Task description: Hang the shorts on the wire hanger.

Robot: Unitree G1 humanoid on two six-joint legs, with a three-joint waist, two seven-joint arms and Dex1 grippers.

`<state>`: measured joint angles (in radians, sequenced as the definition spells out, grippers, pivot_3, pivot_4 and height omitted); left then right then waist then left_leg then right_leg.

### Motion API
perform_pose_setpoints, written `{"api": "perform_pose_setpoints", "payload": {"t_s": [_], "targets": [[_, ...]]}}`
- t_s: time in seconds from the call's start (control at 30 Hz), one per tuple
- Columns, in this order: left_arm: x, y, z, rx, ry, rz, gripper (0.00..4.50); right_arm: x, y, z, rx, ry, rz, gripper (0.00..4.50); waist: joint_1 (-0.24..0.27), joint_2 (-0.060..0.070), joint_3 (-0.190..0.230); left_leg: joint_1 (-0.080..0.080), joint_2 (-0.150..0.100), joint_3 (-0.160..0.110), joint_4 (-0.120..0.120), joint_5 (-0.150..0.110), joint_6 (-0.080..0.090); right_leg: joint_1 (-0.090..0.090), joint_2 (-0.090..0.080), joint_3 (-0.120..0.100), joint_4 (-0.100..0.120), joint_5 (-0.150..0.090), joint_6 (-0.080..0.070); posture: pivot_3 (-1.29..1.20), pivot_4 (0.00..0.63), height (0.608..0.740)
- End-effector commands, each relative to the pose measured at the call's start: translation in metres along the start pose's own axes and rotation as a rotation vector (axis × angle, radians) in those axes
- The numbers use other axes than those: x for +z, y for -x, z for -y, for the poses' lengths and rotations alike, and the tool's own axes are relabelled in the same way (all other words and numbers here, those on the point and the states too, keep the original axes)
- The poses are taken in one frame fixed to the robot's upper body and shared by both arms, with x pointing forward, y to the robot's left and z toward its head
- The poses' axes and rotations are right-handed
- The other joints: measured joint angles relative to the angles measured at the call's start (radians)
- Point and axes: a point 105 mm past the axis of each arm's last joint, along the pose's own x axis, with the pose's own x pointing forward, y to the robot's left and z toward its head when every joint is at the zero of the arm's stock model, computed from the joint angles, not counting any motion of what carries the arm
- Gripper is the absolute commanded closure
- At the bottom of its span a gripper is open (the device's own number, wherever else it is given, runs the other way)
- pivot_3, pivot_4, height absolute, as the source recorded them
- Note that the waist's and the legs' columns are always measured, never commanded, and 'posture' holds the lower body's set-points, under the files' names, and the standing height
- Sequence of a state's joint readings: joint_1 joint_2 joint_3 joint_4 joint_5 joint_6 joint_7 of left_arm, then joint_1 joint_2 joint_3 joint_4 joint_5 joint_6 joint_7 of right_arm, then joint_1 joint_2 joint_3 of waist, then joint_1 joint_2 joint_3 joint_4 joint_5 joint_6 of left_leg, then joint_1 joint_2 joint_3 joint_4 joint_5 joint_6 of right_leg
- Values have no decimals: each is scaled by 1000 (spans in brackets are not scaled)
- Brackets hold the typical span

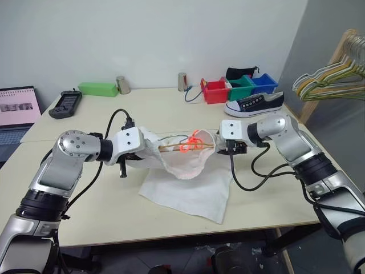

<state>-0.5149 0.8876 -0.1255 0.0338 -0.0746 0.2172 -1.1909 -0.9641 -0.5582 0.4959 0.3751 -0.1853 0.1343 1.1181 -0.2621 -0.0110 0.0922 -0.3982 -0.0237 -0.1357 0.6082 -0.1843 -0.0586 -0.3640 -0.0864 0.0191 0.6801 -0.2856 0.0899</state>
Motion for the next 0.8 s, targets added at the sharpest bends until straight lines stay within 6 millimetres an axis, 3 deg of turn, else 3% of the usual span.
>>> {"api": "perform_pose_setpoints", "payload": {"t_s": [0.03, 0.27, 0.47, 0.73, 0.8], "targets": [[9, 7, -3, 23, -43, 11, 4500, 18, 0, 13, -25, 87, 16, 1018, 1, 0, 0, 0, 0, 0, 0, 0, 0, 0, 0, 0, 0, 0, 0, -176, 2, 740], [9, 6, -5, 53, -47, 0, 4500, 22, -3, 6, 5, 160, 10, 1018, 12, 0, 0, 0, 0, -1, 0, 0, 0, 0, 0, 0, 0, 0, 0, -171, 0, 740], [12, 5, -9, 70, -55, 3, 4500, 12, -3, 8, -22, 231, -43, 2171, 12, 0, 0, 0, 0, -1, 0, 0, 0, 0, 0, 0, 0, 0, 0, -176, 0, 740], [15, 5, -13, 82, -55, 15, 4500, 3, -3, 14, -56, 261, -79, 4317, 9, 0, 0, 0, 0, -1, 0, 0, 0, 1, 0, 0, 0, 0, 0, -180, 0, 740], [15, 5, -13, 84, -57, 15, 4500, 2, -4, 14, -57, 260, -79, 4468, 9, 0, 0, 0, 0, 0, 0, 0, 0, 1, 0, 0, 0, 0, 0, -179, 0, 740]]}}
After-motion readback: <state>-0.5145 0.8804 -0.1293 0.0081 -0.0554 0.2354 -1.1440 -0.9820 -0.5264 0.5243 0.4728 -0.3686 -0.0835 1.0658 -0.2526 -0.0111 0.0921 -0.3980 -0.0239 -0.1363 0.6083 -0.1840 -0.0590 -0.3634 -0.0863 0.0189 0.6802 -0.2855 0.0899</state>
